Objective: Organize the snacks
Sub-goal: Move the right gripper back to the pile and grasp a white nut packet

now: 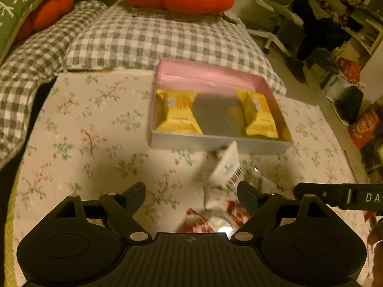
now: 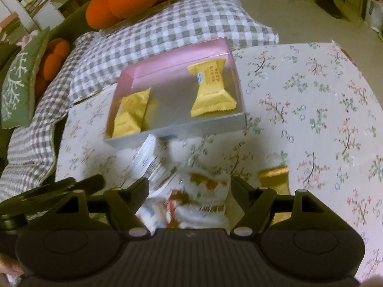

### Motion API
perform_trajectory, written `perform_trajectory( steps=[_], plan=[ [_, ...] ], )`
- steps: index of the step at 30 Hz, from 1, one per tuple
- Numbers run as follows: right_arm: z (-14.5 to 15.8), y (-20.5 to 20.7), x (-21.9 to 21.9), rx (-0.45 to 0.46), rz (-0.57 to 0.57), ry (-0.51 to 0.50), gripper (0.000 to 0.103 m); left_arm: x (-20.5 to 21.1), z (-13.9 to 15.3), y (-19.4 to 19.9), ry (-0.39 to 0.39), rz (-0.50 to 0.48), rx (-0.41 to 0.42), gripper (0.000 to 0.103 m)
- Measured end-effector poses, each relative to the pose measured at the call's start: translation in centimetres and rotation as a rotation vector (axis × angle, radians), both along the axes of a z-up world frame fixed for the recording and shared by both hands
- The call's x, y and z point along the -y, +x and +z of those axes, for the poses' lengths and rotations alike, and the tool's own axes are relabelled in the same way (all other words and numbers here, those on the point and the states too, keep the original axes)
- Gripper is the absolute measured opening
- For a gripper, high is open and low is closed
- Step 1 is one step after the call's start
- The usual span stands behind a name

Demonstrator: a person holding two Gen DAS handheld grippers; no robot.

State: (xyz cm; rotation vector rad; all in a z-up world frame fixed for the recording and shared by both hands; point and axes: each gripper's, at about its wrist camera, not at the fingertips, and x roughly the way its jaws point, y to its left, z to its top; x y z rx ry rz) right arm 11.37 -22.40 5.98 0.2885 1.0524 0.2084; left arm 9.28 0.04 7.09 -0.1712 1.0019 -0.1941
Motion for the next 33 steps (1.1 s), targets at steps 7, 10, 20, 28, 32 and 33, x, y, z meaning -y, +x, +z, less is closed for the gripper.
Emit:
perform_trajectory(
  steps=[7, 10, 20, 28, 32, 33],
  plan=[
    [0.1, -2.1, 0.4, -0.007, 0.000, 0.016, 0.076, -0.4, -0.2, -2.0, -0.025, 0.000, -0.013, 0.086],
    [0.1, -2.9, 0.4, -0.011, 0.012, 0.038, 0.076, -0.5, -0.3, -3.0, -0.033, -0.008, -0.012, 0.086],
    [-0.3, -3.5, -0.3, -0.014, 0.022, 0.015, 0.077, 0.0, -0.8, -3.7, 0.005, -0.018, -0.010, 0.087],
    [-1.1, -2.5, 0.6, -0.021, -0.021, -0.024, 0.077, 1.0, -1.6, -2.9, 0.062, -0.031, -0.005, 0.087],
    [-1.4, -1.9, 1.2, -0.028, -0.041, -0.029, 0.077, 1.5, -2.0, -2.3, 0.073, -0.037, -0.014, 0.087],
    [-1.4, -1.8, 1.3, -0.032, -0.050, -0.029, 0.077, 1.6, -2.0, -2.2, 0.073, -0.041, -0.011, 0.087]
  ],
)
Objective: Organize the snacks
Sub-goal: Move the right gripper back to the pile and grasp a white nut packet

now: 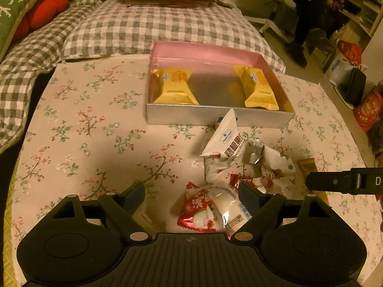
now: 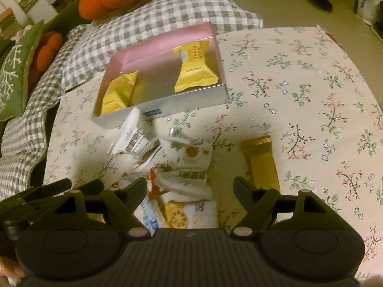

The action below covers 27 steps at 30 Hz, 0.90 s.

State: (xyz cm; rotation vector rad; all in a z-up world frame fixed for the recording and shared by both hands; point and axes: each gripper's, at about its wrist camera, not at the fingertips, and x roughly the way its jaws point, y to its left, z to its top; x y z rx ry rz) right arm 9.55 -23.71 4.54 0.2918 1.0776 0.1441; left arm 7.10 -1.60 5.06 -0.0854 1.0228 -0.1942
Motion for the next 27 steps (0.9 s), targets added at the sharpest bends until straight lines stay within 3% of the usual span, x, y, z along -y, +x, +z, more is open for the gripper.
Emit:
perform_trajectory(
  steps=[6, 10, 12, 27],
  plan=[
    [0.0, 0.0, 0.3, -0.008, 0.007, 0.053, 0.076, 0.8, -0.6, 0.5, 0.012, -0.010, -0.007, 0.087],
    [-0.4, 0.0, 0.5, -0.047, 0.019, 0.107, 0.071, 1.4, -1.1, 0.7, 0.028, -0.030, -0.017, 0.087],
    [-0.5, 0.2, 0.4, -0.043, 0.016, 0.085, 0.068, 1.8, -1.3, 1.0, 0.036, -0.031, -0.012, 0.087],
    [-2.2, 1.9, 1.1, -0.067, -0.030, 0.038, 0.070, 4.9, -3.7, 5.3, 0.093, -0.075, 0.060, 0.086]
  ],
)
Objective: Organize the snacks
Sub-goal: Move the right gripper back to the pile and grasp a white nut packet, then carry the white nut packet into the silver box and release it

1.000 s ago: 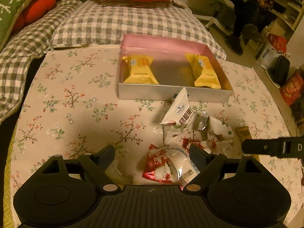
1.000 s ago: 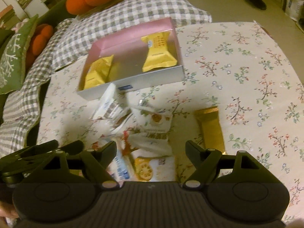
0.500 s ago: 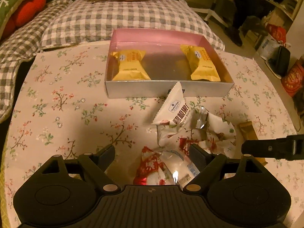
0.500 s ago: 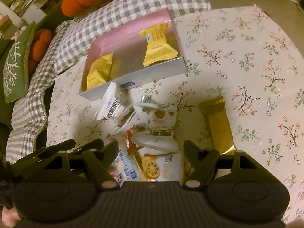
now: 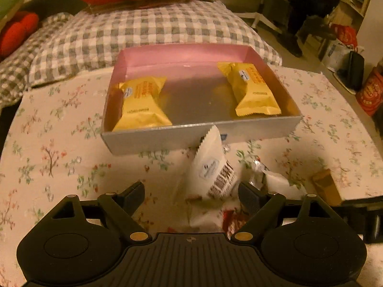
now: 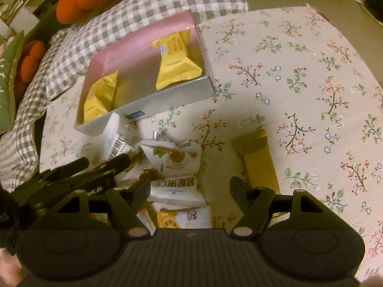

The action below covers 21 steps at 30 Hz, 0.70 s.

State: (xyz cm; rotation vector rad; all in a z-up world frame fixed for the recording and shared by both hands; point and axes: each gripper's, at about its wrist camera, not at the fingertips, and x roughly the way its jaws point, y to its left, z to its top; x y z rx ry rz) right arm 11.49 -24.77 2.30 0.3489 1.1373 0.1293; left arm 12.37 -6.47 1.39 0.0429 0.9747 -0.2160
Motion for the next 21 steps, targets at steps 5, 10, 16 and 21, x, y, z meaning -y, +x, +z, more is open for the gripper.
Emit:
perform_trajectory(
  steps=[5, 10, 16, 21],
  plan=[
    [-0.9, 0.7, -1.3, 0.001, 0.032, -0.055, 0.070, 0.8, -0.5, 0.6, 0.008, -0.030, 0.037, 0.082],
    [-1.5, 1.3, -2.1, 0.024, 0.058, -0.086, 0.065, 0.5, -1.4, 1.2, -0.002, -0.030, 0.012, 0.062],
    [-2.1, 2.0, -2.6, 0.042, 0.081, -0.108, 0.060, 0.6, -2.3, 1.7, 0.023, -0.030, 0.000, 0.051],
    [-3.0, 2.6, -3.4, 0.037, 0.110, -0.124, 0.050, 0.3, -2.2, 1.8, 0.022, -0.027, 0.002, 0.049]
  ],
)
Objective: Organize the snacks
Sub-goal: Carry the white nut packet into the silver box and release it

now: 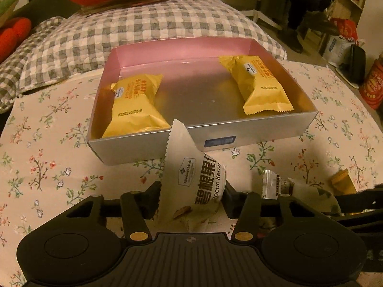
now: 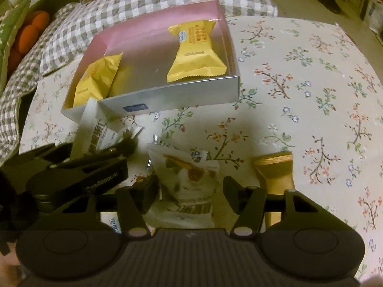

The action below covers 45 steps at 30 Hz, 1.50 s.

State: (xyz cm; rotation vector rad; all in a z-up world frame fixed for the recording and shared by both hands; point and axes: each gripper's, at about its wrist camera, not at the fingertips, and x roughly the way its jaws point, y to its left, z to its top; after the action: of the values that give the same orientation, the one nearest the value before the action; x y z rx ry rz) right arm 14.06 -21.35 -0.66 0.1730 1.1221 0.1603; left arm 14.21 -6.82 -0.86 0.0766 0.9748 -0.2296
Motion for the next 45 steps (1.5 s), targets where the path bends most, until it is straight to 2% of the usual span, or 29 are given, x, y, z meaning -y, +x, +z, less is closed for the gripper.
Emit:
perform_trajectory(
  steps=[3, 10, 14, 32, 39, 45],
  plan=[
    [0.0, 0.0, -0.3, 0.002, 0.010, 0.004, 0.044, -0.2, 0.1, 0.0, -0.004, -0.001, -0.001, 0.048],
    [0.7, -0.3, -0.1, 0.025, 0.013, 0.015, 0.037, -0.2, 0.7, -0.4, -0.026, -0.006, -0.005, 0.047],
    [1.0, -0.4, 0.5, 0.037, 0.001, 0.023, 0.035, -0.3, 0.9, -0.5, -0.027, -0.008, -0.013, 0.043],
    [1.9, -0.6, 1.8, 0.096, -0.043, 0.073, 0.025, -1.3, 3.5, -0.7, -0.110, -0.018, -0.019, 0.043],
    [2.9, -0.8, 2.9, 0.138, -0.072, 0.101, 0.024, -2.3, 5.7, -0.5, -0.141, -0.018, 0.029, 0.043],
    [3.9, -0.9, 3.8, 0.182, -0.098, 0.143, 0.024, -5.4, 7.5, 1.3, -0.211, 0.070, 0.075, 0.043]
  ],
)
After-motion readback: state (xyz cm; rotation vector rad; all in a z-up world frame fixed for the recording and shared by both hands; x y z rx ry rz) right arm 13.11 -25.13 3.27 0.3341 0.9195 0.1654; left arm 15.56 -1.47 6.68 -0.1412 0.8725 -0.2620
